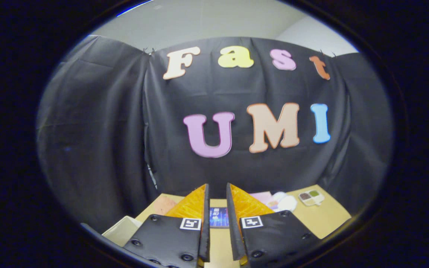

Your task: Open the storage box then place both shoes into the box .Put the left shoe in first, then the right shoe, with the right side of both shoes facing outward in a uniform manner.

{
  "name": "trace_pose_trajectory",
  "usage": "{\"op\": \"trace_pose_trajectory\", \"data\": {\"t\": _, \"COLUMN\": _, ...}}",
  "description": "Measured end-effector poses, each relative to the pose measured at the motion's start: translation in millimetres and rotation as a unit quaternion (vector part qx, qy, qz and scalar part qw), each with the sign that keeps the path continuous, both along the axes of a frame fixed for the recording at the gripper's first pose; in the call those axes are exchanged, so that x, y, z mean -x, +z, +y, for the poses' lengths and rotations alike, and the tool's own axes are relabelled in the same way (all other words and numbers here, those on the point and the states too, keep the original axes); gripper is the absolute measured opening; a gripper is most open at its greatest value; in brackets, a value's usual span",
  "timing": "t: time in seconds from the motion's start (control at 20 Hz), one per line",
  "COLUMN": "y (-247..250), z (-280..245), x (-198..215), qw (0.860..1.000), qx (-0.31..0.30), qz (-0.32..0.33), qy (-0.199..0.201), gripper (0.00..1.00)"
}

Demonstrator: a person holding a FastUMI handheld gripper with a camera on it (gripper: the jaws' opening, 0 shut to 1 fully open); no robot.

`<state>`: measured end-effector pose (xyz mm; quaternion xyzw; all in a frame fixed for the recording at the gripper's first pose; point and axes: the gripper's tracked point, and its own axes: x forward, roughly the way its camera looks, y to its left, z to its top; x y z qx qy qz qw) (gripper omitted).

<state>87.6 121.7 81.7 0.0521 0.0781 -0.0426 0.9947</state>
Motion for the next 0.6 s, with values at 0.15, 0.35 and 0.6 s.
{"op": "trace_pose_trajectory", "data": {"t": 0.15, "y": 58.0, "z": -45.1, "x": 5.2, "qw": 0.998, "qx": 0.032, "qz": -0.047, "qy": -0.033, "gripper": 0.25}}
{"op": "trace_pose_trajectory", "data": {"t": 0.35, "y": 110.3, "z": -101.6, "x": 13.3, "qw": 0.992, "qx": 0.054, "qz": -0.085, "qy": -0.076, "gripper": 0.25}}
{"op": "trace_pose_trajectory", "data": {"t": 0.6, "y": 139.4, "z": -158.1, "x": 21.7, "qw": 0.988, "qx": 0.058, "qz": -0.102, "qy": -0.103, "gripper": 0.25}}
